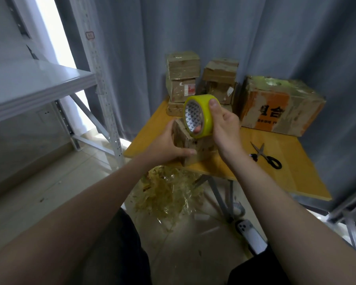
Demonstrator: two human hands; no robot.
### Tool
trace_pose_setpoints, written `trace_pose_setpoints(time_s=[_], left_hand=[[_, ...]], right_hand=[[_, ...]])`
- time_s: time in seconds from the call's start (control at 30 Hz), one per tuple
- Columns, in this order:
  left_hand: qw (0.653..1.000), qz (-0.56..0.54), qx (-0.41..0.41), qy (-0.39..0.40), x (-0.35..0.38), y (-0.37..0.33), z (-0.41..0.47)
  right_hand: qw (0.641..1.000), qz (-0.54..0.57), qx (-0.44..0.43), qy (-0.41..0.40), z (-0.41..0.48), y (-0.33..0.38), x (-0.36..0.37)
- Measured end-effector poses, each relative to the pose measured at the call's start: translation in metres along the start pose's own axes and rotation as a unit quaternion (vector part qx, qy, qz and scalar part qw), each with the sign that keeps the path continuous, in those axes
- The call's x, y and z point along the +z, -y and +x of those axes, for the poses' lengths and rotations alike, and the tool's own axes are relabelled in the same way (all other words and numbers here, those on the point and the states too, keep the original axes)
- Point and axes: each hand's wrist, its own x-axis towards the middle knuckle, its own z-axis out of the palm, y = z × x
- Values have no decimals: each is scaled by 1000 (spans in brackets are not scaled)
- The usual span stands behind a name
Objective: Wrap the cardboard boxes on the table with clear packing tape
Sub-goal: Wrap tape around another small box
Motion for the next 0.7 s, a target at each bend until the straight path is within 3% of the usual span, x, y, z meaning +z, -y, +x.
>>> trace_pose_setpoints(time_s=[0.23,0.5,0.7], left_hand=[[992,-16,39,-118,23,8,14],[990,-19,48,-130,23,8,14],[992,-20,38,-121,19,5,16]], right_hand=[[999,44,27,-13,7,-12,10],[996,-84,31,9,14,25,9],[993,-61,98,22,-18,40,-18]])
